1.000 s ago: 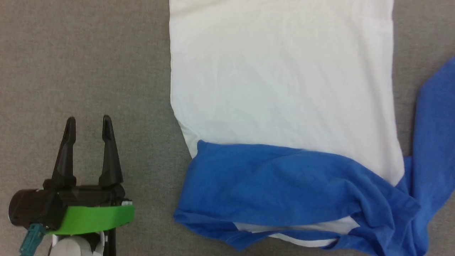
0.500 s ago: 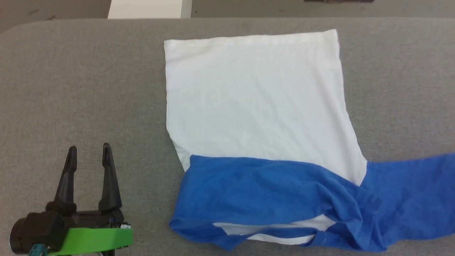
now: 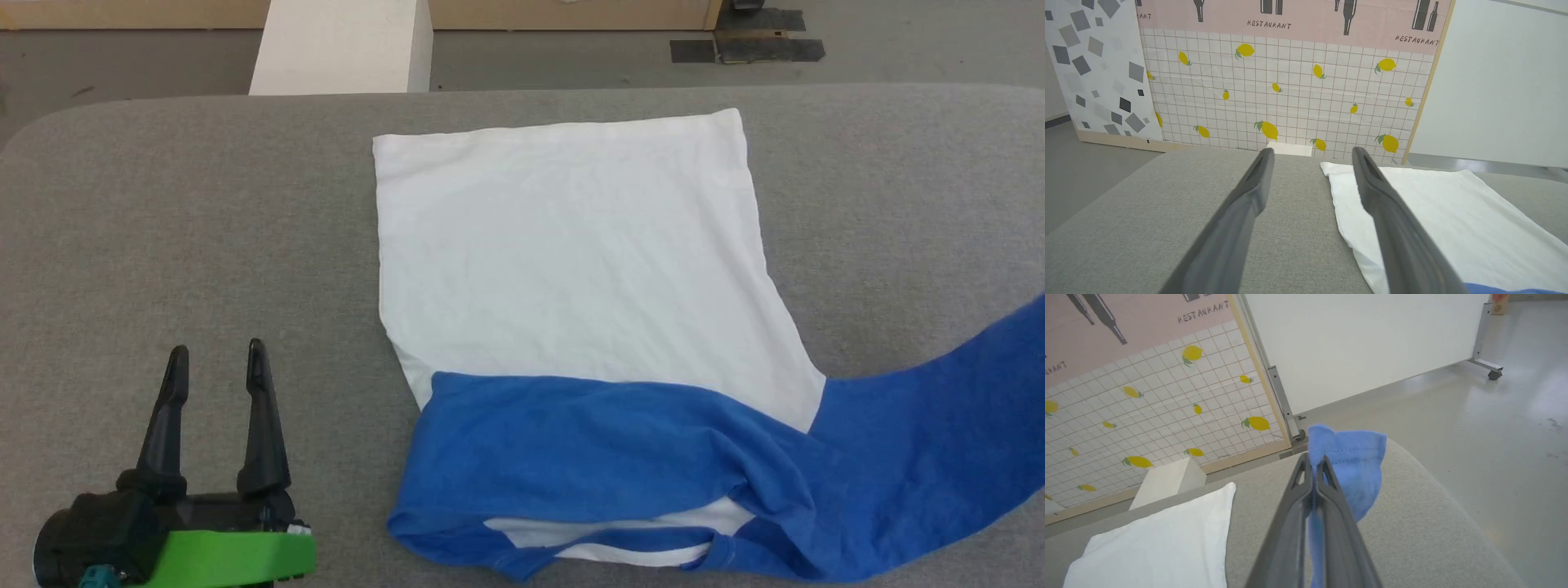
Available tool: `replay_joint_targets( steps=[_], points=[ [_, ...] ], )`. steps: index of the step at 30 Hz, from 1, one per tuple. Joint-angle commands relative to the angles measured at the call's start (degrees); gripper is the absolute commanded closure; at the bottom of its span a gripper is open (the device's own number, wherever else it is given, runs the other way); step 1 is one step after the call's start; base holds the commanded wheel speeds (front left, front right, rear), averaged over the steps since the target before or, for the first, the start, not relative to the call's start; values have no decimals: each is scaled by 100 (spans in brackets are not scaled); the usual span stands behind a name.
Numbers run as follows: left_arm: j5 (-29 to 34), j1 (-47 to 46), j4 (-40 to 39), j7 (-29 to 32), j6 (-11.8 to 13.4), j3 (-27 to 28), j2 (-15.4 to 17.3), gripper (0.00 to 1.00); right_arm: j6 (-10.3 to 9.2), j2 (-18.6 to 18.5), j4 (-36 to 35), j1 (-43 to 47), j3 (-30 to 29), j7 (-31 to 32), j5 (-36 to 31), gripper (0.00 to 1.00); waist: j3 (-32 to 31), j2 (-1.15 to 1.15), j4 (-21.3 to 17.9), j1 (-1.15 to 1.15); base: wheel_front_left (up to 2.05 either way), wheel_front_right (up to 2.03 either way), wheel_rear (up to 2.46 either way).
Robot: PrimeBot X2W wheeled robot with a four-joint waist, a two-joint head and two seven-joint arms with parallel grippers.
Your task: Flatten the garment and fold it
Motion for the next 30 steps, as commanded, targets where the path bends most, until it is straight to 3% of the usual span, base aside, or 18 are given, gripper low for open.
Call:
replay_joint_targets(
  steps=[1,8,14,22,30],
  points=[
    [-6,95,-28,9,21,-17,-34,0,-8,78,-154,0,235,83,97,100,-24,0,51,0,0,0,0],
    [-22,152,12,38,60,-139,-52,0,-8,374,-940,90,1754,632,321,100,-179,0,290,0,0,0,0],
    [-48,178,45,69,76,-214,-58,0,-8,647,-1063,208,3064,775,228,100,-273,0,488,0,0,0,0],
    [-90,132,70,81,85,-265,-49,0,-8,783,-197,286,4601,401,256,100,-207,0,713,0,0,0,0],
    [-167,-7,206,33,83,-383,-68,0,-8,798,1224,189,5795,-599,18,100,-24,0,1000,0,0,0,0]
  ],
)
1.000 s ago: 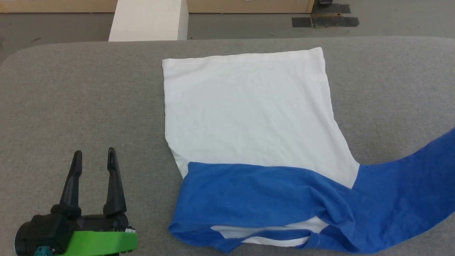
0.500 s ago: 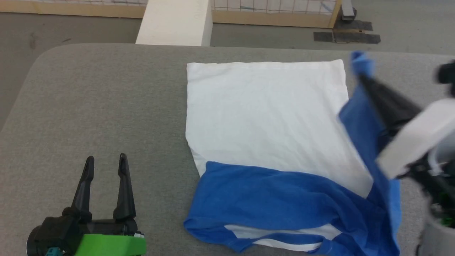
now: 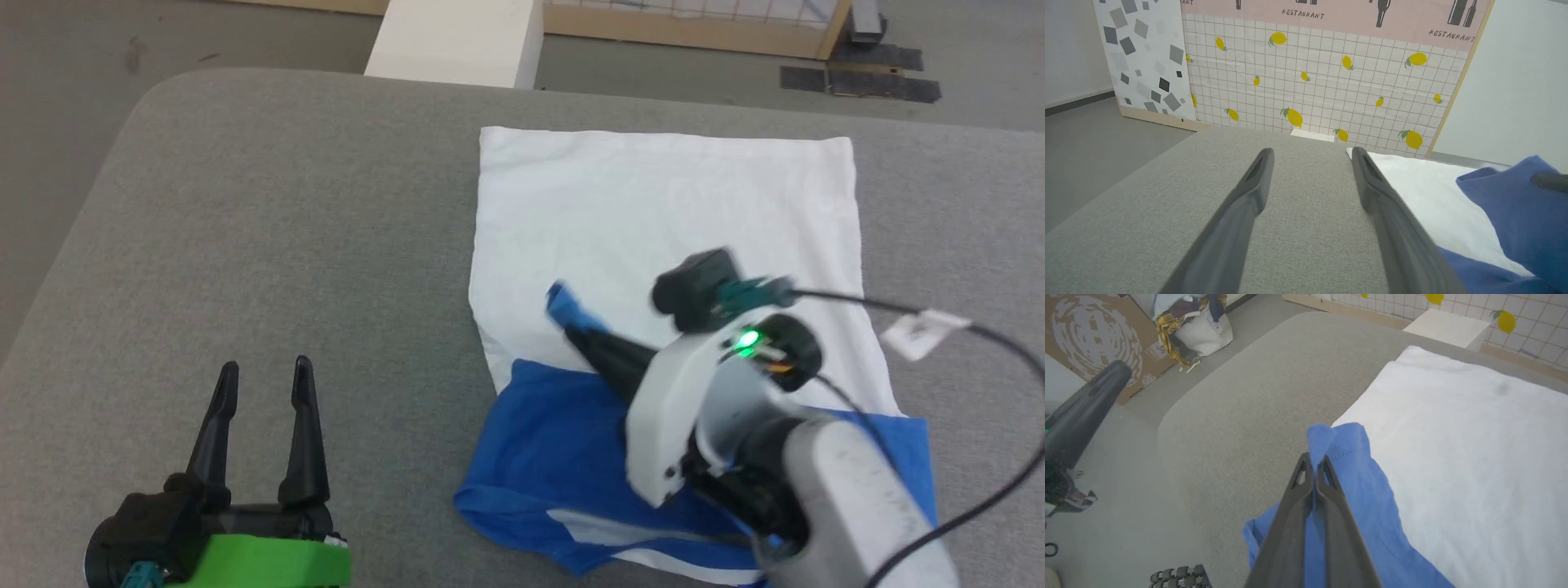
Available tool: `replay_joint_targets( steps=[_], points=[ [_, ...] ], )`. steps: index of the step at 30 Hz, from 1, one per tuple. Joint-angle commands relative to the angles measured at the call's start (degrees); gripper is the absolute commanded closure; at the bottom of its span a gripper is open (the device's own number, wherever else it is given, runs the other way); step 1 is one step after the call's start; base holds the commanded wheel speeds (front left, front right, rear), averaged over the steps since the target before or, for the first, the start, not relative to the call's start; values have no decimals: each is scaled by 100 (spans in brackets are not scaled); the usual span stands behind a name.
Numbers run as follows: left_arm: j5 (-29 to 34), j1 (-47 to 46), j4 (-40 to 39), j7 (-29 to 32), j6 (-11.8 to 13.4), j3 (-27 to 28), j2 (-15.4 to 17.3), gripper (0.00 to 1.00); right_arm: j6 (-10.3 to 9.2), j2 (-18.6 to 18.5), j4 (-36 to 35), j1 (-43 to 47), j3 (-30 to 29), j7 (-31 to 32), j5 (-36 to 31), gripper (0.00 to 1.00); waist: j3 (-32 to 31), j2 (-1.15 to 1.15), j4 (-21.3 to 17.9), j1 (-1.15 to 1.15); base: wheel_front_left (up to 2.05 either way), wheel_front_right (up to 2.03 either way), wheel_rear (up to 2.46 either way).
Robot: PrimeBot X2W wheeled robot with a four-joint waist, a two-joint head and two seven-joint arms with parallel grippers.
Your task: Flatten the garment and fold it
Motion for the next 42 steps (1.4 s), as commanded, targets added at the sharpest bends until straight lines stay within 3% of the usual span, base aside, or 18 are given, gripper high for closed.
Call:
replay_joint_targets(
  steps=[1,8,9,11,12,18,23,24,30,34,37,42],
  points=[
    [-52,-98,32,-39,14,-14,-16,0,-9,7,274,-37,156,-212,-5,100,86,0,122,0,0,0,0],
    [-97,-186,193,-94,30,-83,-28,0,-9,8,1743,-243,842,-1202,222,100,79,0,301,0,0,0,0],
    [-101,-193,215,-99,31,-95,-29,0,-9,8,1959,-292,929,-1327,263,95,68,0,319,0,0,0,0],
    [-102,-201,252,-106,37,-118,-31,0,-9,9,2293,-367,1036,-1537,406,62,44,0,344,0,0,0,0],
    [-103,-203,265,-109,42,-126,-31,0,-9,9,2411,-415,1079,-1630,457,0,36,0,350,0,0,0,0],
    [-114,-184,296,-117,69,-138,-14,0,-9,9,2727,-837,1159,-2003,931,0,-28,0,258,0,0,0,0],
    [-103,-163,218,-98,90,-127,40,0,-9,9,2606,-1154,339,-2196,804,0,-54,0,50,0,0,0,0],
    [-90,-155,172,-82,90,-142,61,0,-9,9,2422,-1161,-216,-2263,489,0,-54,0,-42,0,0,0,0],
    [-78,-188,96,-36,72,-179,128,0,-9,-219,1068,-588,-1962,-2489,-1045,0,4,0,-298,0,0,0,0],
    [-27,-188,122,-62,91,-216,152,0,-9,-66,-248,450,-2948,-2667,-1827,0,95,0,-537,0,0,0,0],
    [-6,-129,180,-78,106,-238,158,0,-9,-6,-773,1058,-3282,-2784,-2106,0,133,0,-636,0,0,0,0],
    [-110,-48,256,-118,119,-189,150,0,-9,7,-992,1866,-3672,-2978,-1596,0,218,0,-792,0,0,0,0]
  ],
)
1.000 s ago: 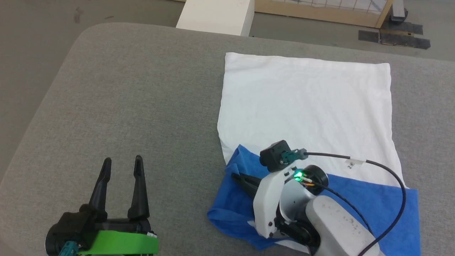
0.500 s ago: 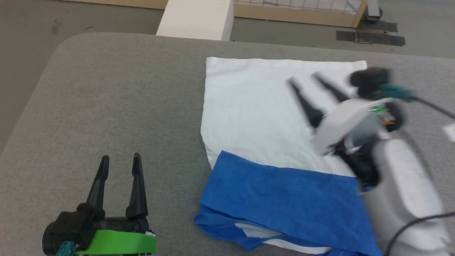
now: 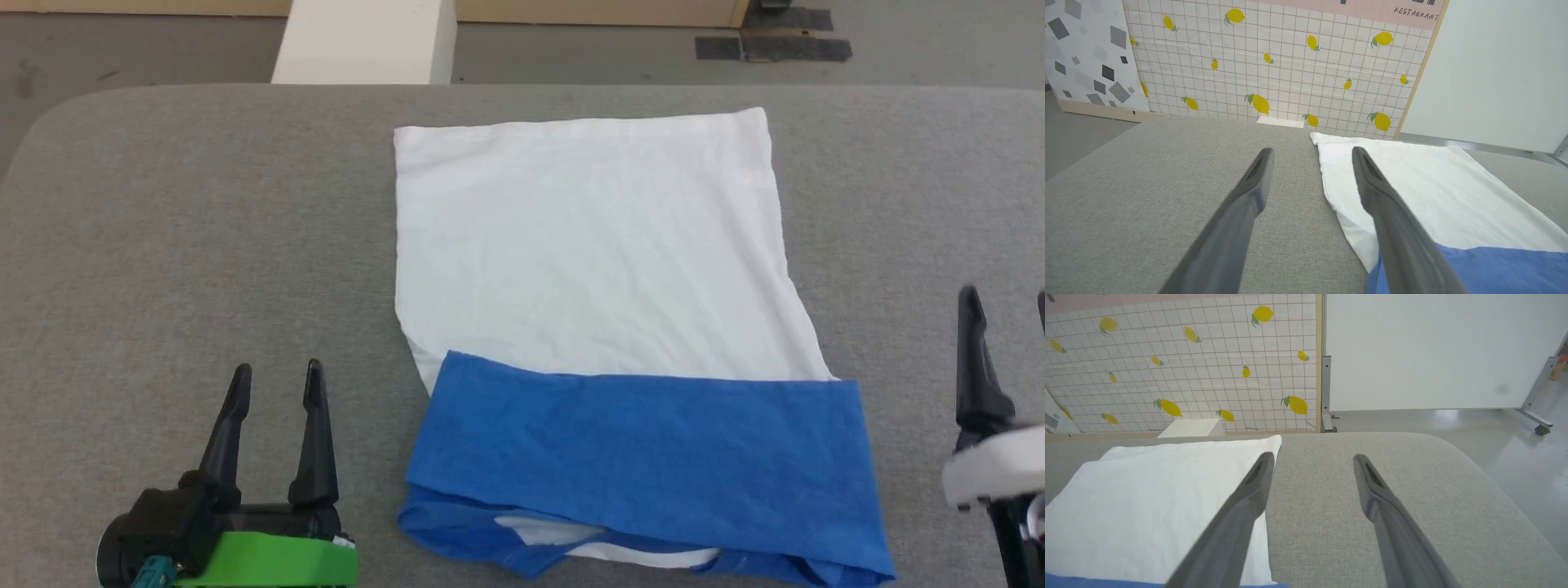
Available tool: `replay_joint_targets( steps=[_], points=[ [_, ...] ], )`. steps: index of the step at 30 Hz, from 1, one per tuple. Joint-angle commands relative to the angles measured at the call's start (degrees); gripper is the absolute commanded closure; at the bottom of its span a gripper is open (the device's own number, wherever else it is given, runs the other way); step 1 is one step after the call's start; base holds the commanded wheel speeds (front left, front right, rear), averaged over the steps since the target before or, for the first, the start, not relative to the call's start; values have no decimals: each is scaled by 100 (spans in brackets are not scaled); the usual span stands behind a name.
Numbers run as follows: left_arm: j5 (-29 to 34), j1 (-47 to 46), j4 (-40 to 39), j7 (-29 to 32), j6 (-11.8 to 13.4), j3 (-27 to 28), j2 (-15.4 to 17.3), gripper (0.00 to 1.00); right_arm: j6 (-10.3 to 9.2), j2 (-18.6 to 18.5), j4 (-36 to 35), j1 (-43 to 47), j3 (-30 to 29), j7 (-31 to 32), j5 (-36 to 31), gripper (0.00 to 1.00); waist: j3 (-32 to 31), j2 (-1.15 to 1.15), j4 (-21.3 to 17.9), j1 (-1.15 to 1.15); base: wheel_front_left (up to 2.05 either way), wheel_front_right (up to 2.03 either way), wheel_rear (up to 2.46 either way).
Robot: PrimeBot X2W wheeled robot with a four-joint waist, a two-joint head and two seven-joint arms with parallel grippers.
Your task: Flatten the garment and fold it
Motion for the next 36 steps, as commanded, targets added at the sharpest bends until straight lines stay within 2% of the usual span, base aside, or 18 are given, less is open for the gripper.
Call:
replay_joint_targets(
  steps=[1,5,9,15,22,27,31,36],
  points=[
    [-81,1,2,-32,27,16,25,0,-8,9,13,131,-23,-91,74,0,83,0,-90,0,0,0,0],
    [-126,-387,-153,85,-123,75,250,0,-8,10,55,251,3,-212,238,0,247,0,-156,0,0,0,0],
    [18,-1396,-399,550,-353,91,784,0,-8,11,-110,88,121,-209,213,0,555,0,-124,0,0,0,0],
    [-282,-3550,-148,1851,-611,42,1630,0,-8,11,-415,-224,217,-175,211,0,1139,0,-115,0,0,0,0],
    [-1008,-5820,913,3431,-704,-546,2368,0,-8,11,-668,-353,34,-189,398,0,1944,0,-230,0,0,0,0],
    [-1576,-6655,1609,4158,-710,-995,2538,0,-8,11,-759,-503,71,-249,460,0,2508,0,-393,0,0,0,0],
    [-1789,-6874,2048,4556,-710,-1352,2764,0,-8,11,-697,-619,155,-312,514,0,2787,0,-566,0,0,0,0],
    [-2096,-6901,2379,4879,-711,-1486,2920,0,-8,11,-581,-666,179,-432,635,0,3023,0,-796,0,0,0,0]
  ],
)
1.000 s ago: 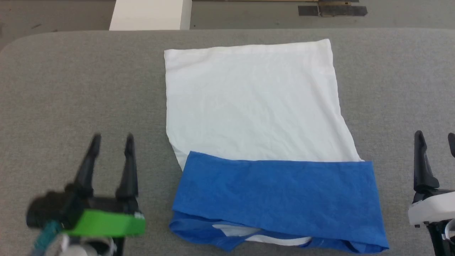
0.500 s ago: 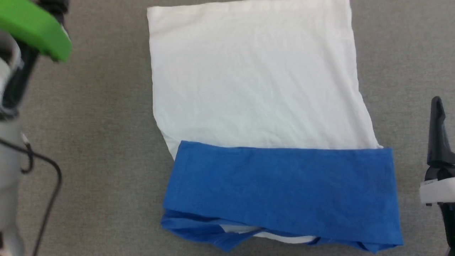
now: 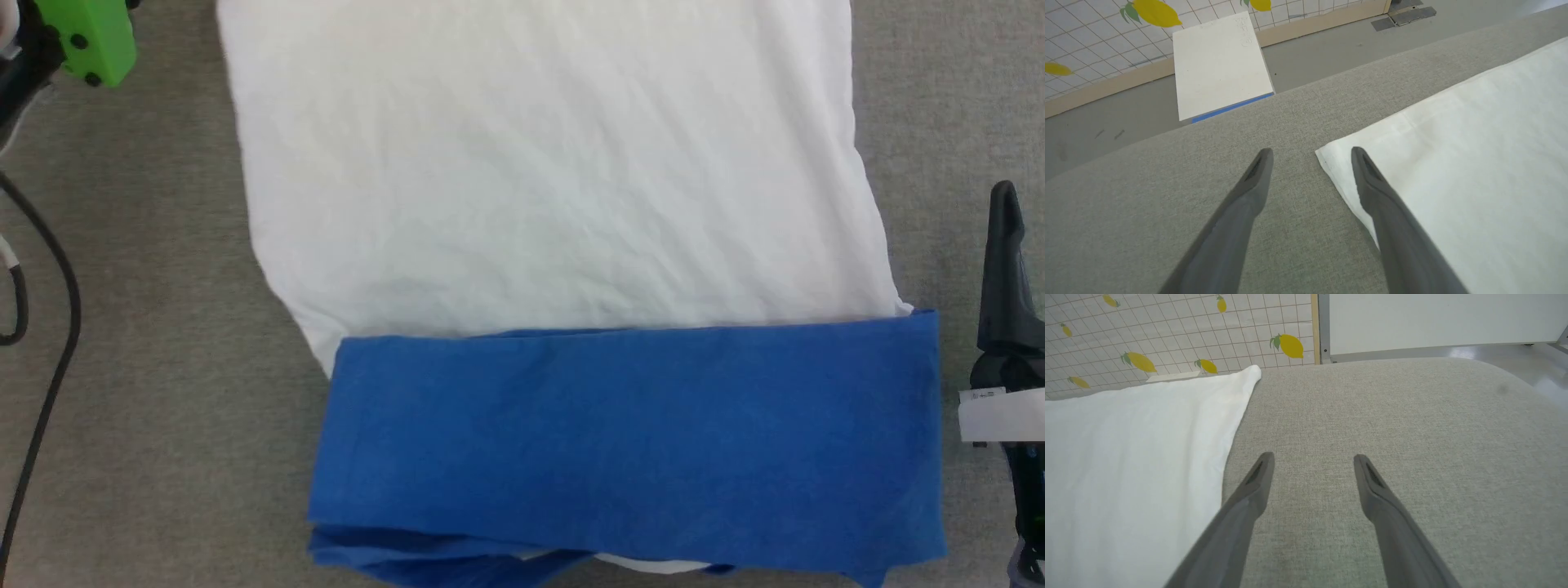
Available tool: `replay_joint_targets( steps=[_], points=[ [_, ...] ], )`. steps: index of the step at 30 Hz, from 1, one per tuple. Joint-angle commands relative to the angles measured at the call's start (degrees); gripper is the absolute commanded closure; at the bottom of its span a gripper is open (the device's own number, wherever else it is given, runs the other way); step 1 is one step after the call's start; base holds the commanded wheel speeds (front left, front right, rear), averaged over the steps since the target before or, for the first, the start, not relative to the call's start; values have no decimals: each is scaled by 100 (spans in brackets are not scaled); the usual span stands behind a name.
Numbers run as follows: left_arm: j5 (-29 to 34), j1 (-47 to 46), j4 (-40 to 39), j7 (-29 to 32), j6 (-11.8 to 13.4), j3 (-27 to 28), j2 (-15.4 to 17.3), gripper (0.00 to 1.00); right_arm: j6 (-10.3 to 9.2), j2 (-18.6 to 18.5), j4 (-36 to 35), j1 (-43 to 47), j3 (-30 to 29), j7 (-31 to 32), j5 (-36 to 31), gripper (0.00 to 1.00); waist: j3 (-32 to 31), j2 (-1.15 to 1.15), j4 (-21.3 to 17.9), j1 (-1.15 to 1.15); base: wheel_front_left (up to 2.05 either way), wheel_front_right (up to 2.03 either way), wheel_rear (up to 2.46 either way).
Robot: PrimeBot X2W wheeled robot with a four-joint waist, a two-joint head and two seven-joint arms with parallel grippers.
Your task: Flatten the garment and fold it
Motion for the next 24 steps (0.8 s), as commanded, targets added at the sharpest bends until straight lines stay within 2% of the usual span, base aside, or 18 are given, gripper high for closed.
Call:
replay_joint_targets(
  steps=[1,9,10,11,13,18,21,24],
  points=[
    [-75,-86,60,42,-38,12,79,0,-9,3,32,-92,-18,-72,60,0,374,0,-355,-1,0,0,0],
    [-278,51,345,223,-25,36,181,0,-9,3,133,-100,-17,-199,120,0,648,0,-560,-1,0,0,0],
    [-301,77,363,272,-26,-3,180,37,-9,3,138,-105,-18,-203,119,0,658,0,-567,-1,0,0,0],
    [-336,118,363,360,-29,-95,195,100,-9,3,142,-111,-20,-201,110,0,664,0,-573,-1,0,0,0],
    [-411,174,315,445,-33,-238,239,100,-9,3,128,-135,-15,-171,74,0,664,0,-575,-1,0,0,0],
    [-440,274,299,127,-36,-355,277,100,-9,3,-221,-536,9,155,-114,0,487,0,-536,-1,0,0,0],
    [-464,331,343,-43,-37,-441,250,100,-9,0,-684,-1240,38,766,-428,0,329,0,-477,-1,0,0,0],
    [-504,348,359,-183,-37,-532,181,100,-9,-237,-896,-2125,212,1632,-565,0,223,0,-377,-1,0,0,0]
  ],
)
